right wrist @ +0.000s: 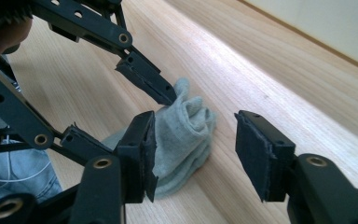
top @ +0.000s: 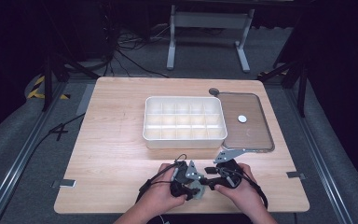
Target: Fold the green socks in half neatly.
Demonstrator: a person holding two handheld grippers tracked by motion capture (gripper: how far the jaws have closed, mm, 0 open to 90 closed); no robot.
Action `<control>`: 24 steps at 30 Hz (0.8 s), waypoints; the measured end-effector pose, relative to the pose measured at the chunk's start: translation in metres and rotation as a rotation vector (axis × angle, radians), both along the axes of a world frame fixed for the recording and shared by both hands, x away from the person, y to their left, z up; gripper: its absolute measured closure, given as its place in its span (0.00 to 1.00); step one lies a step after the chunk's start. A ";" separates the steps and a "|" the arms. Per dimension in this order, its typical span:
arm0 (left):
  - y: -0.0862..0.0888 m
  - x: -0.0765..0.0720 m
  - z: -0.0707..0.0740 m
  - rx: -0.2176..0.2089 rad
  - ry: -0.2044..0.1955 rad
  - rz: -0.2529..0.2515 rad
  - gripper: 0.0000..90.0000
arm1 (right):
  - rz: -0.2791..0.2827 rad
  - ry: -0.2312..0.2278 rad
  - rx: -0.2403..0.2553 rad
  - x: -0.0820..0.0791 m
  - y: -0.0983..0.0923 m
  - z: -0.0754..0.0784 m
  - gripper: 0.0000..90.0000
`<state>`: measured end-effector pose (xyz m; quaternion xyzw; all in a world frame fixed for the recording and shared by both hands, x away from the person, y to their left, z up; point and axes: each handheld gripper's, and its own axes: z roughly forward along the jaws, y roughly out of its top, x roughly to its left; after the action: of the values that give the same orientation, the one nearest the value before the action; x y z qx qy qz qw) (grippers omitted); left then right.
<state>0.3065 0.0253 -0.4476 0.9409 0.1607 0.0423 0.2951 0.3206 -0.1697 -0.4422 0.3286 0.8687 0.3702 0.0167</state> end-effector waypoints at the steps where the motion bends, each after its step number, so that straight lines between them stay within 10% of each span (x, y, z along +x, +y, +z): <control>1: 0.000 0.000 0.000 -0.003 0.000 0.001 0.53 | 0.001 0.007 -0.007 0.000 0.002 -0.002 0.53; 24: 0.008 -0.002 -0.004 -0.010 -0.008 0.025 0.52 | 0.064 0.221 0.113 0.022 0.000 -0.030 0.64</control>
<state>0.3041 0.0333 -0.4512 0.9371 0.1715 0.0491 0.3000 0.3425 -0.1701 -0.4724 0.3398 0.8532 0.3802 -0.1094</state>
